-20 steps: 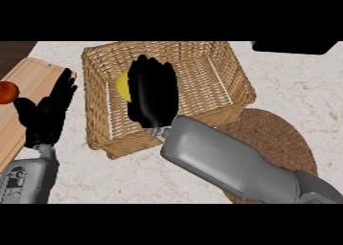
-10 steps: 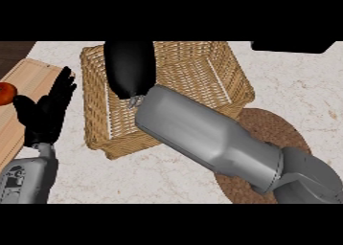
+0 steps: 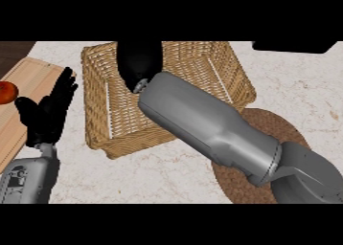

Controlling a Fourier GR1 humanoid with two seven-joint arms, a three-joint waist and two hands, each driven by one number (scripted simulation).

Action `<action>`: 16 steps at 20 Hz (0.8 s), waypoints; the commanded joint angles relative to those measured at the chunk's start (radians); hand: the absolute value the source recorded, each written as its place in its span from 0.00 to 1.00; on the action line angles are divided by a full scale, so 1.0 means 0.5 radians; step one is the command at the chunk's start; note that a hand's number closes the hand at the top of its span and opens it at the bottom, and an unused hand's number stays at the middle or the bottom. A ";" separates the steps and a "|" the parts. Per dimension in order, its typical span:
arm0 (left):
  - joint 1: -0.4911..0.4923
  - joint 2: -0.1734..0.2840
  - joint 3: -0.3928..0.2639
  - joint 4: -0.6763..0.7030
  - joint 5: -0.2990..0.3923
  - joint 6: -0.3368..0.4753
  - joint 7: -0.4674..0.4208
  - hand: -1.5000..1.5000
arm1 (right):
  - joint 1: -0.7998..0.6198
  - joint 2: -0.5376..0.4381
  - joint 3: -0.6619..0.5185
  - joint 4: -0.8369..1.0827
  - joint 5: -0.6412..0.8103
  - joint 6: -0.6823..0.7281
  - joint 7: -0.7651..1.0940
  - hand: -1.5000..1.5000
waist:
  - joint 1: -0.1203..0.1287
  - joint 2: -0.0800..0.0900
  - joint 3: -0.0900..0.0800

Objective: Pick the lemon from the placemat and place it in the basket

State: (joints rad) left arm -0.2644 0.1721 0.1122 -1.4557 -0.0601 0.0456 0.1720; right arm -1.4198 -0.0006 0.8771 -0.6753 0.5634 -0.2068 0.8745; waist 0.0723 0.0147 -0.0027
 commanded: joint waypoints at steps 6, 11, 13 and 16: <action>-0.117 0.002 0.031 0.132 0.003 0.016 0.041 0.50 | 0.000 0.001 0.103 0.139 -0.163 -0.044 -0.114 1.00 | -0.032 0.001 0.001; 0.049 -0.028 -0.010 -0.022 -0.024 0.028 -0.032 0.50 | 0.025 0.001 0.173 0.224 -0.175 -0.094 -0.135 1.00 | -0.012 -0.003 0.002; 0.004 0.027 -0.015 -0.144 -0.020 0.002 0.108 0.50 | 0.021 0.001 0.191 0.263 -0.184 -0.065 -0.147 1.00 | -0.002 -0.005 0.003; 0.066 -0.003 -0.009 -0.090 -0.010 -0.003 0.008 0.50 | 0.058 0.001 0.244 0.280 -0.192 -0.035 -0.135 1.00 | -0.006 -0.002 0.002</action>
State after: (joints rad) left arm -0.2491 0.1804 0.1201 -1.4770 -0.0559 0.0382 0.1769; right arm -1.3997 -0.0001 0.9781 -0.5634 0.4750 -0.2342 0.8166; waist 0.0679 0.0132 -0.0018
